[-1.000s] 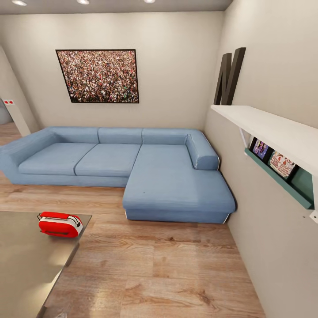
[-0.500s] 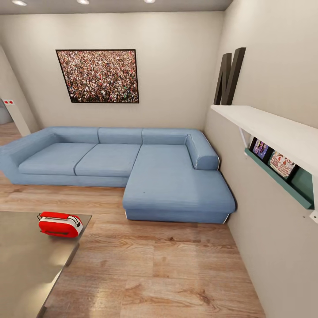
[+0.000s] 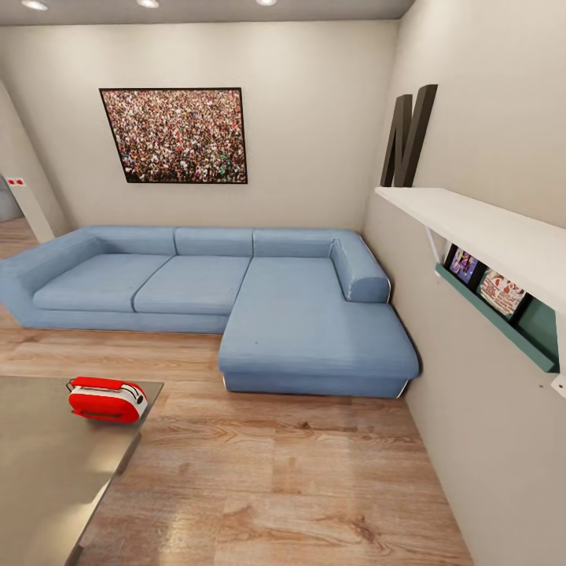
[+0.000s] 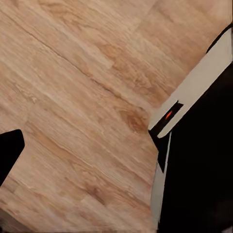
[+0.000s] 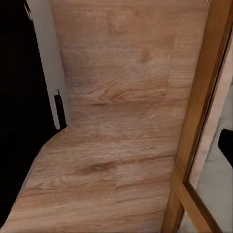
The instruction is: Turn on the radio receiver that's on the table in the living room.
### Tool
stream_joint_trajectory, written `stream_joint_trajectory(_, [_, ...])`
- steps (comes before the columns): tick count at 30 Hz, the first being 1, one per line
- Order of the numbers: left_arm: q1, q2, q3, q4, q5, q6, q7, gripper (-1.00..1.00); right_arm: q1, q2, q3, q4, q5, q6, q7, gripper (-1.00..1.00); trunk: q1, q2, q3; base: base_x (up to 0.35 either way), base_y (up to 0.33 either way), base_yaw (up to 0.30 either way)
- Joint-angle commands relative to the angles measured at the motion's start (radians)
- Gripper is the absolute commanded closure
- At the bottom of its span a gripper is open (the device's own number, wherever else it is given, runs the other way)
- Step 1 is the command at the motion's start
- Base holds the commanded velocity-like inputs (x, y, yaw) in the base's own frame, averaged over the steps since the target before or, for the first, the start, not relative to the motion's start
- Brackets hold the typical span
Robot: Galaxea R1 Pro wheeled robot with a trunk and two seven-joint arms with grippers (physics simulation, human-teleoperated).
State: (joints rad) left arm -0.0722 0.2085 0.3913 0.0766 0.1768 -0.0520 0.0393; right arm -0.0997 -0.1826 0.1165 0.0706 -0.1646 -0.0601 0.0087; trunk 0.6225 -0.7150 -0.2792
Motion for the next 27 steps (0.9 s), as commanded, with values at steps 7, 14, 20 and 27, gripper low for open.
stream_joint_trajectory(7, [0.085, -0.004, 0.000, 0.000, -0.206, -0.020, -0.096, -1.00, 0.027, -0.014, 0.000, 0.000, -0.001, -0.033, 0.113, -1.00, 0.000, 0.000, 0.000, 0.000, 0.000, 0.000])
stream_joint_trajectory(14, [0.096, -0.006, 0.000, -0.001, -0.223, -0.028, -0.125, -1.00, 0.032, -0.028, 0.000, -0.006, 0.005, -0.034, 0.174, -1.00, 0.000, 0.000, 0.000, 0.000, 0.000, 0.000])
stream_joint_trajectory(20, [0.097, -0.029, 0.000, -0.003, -0.224, -0.025, -0.121, -1.00, 0.032, -0.028, -0.003, -0.012, 0.005, -0.030, 0.167, -1.00, 0.000, 0.000, 0.000, 0.000, 0.000, 0.000])
stream_joint_trajectory(27, [0.097, -0.062, 0.001, -0.005, -0.223, -0.025, -0.121, -1.00, 0.032, -0.027, -0.003, -0.011, 0.004, -0.028, 0.165, -1.00, 0.000, 0.000, 0.000, 0.000, 0.000, 0.000])
